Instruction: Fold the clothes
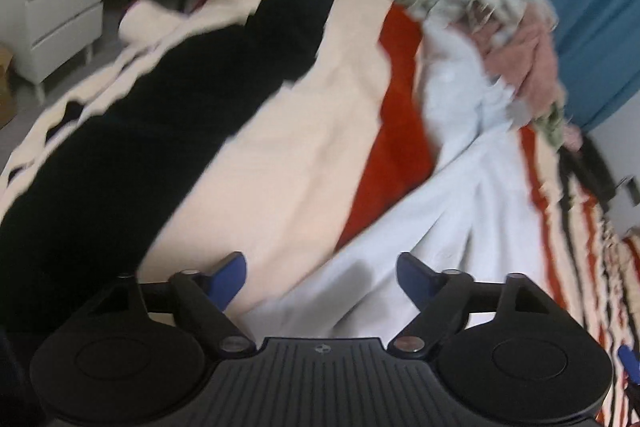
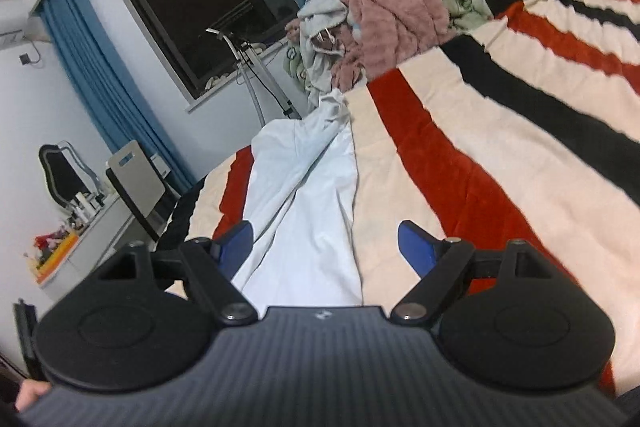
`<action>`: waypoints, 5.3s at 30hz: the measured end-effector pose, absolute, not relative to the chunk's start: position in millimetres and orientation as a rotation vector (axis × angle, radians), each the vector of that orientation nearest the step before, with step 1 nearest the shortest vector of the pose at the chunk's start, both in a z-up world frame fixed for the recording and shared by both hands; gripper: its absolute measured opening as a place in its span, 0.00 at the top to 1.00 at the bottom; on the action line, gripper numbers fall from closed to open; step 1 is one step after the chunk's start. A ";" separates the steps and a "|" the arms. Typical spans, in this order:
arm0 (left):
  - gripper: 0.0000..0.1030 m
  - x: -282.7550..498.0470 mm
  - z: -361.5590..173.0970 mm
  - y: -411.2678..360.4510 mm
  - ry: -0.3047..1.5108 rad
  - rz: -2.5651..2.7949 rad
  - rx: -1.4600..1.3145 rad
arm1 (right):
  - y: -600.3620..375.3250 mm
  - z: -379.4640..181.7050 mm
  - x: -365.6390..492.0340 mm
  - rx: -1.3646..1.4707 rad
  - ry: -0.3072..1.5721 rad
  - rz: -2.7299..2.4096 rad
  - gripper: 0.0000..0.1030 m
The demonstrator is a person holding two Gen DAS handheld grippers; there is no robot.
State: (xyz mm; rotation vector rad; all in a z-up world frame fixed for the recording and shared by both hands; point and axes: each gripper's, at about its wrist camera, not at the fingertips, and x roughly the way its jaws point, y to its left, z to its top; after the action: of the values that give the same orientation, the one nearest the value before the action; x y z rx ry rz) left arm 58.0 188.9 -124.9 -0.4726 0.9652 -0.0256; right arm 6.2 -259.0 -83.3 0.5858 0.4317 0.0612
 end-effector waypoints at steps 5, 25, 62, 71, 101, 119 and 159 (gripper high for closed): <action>0.67 56.9 -129.2 182.6 1.056 0.040 -0.361 | -265.1 -91.3 7.2 0.644 0.456 0.086 0.21; 0.97 -68.0 -60.6 14.0 0.731 -0.460 0.036 | -270.1 -82.6 0.1 0.639 0.399 0.083 0.21; 0.13 77.3 -97.3 72.3 0.613 -0.276 -0.063 | -184.7 -79.2 192.9 0.267 0.510 0.144 0.51; 0.13 126.1 -130.7 97.3 0.634 -0.223 -0.173 | -149.3 -131.3 381.2 0.120 0.528 0.026 0.53; 0.13 140.2 -142.8 108.5 0.719 -0.323 -0.349 | -265.7 -118.3 241.2 0.560 0.616 0.014 0.44; 0.19 73.8 -162.2 126.1 1.056 -0.279 -0.571 | -265.2 -173.3 36.7 1.011 0.942 0.084 0.45; 0.96 36.9 -6.2 121.1 0.820 -0.518 -0.774 | -279.9 -32.7 33.5 0.984 0.598 0.341 0.93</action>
State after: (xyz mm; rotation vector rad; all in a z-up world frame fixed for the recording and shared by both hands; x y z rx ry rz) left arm 36.9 121.1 -6.2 -0.7736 0.8204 -0.5180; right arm 33.5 -279.9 -32.7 0.9844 0.5976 0.3408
